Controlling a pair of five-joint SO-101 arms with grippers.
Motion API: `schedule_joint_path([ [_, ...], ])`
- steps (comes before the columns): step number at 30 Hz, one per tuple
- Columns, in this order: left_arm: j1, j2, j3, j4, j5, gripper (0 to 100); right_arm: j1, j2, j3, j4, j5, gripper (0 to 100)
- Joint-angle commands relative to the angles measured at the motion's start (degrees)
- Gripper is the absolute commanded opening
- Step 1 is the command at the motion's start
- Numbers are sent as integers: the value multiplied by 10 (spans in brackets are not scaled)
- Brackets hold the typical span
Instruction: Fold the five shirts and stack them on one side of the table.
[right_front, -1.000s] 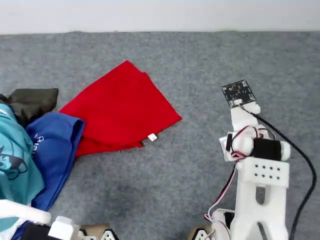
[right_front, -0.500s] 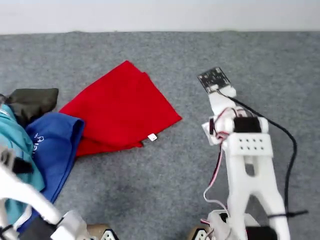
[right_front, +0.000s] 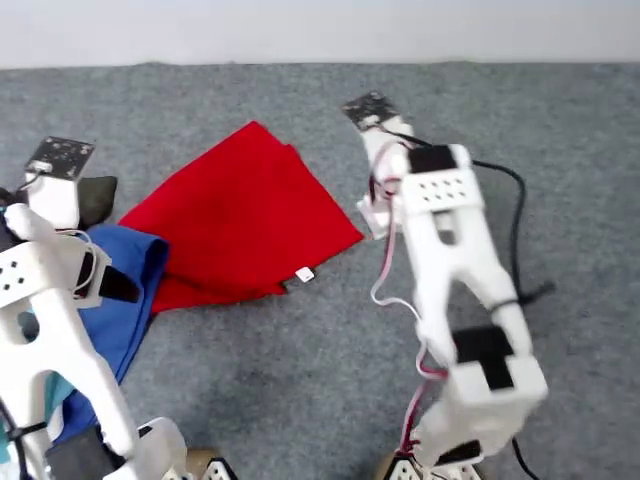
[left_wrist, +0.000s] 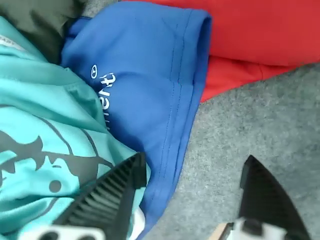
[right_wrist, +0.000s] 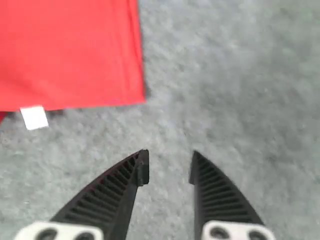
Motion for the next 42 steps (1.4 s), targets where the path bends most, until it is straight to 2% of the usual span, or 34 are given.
schedule_joint_path([
  [1, -26, -22, -18, -8, 28, 302, -24, 68, -120, 31, -6, 169],
  [12, -120, -22, -37, -16, 84, 302, -74, 271, -309, 64, -6, 169],
  [22, -141, -22, -37, -16, 84, 302, -80, 371, -359, 65, -6, 168],
  [24, -141, -22, -37, -16, 84, 302, -79, 380, -360, 69, -5, 144],
  [28, -141, -22, -36, -17, 84, 302, -82, 390, -360, 94, -1, 0],
  [29, -141, -22, -36, -17, 84, 302, -81, 390, -360, 103, -1, 17],
  [35, -141, -22, -36, -16, 84, 302, -53, 368, -375, 165, 0, 8],
  [42, -136, -22, -36, -16, 84, 302, 36, 327, -469, 242, 44, 8],
])
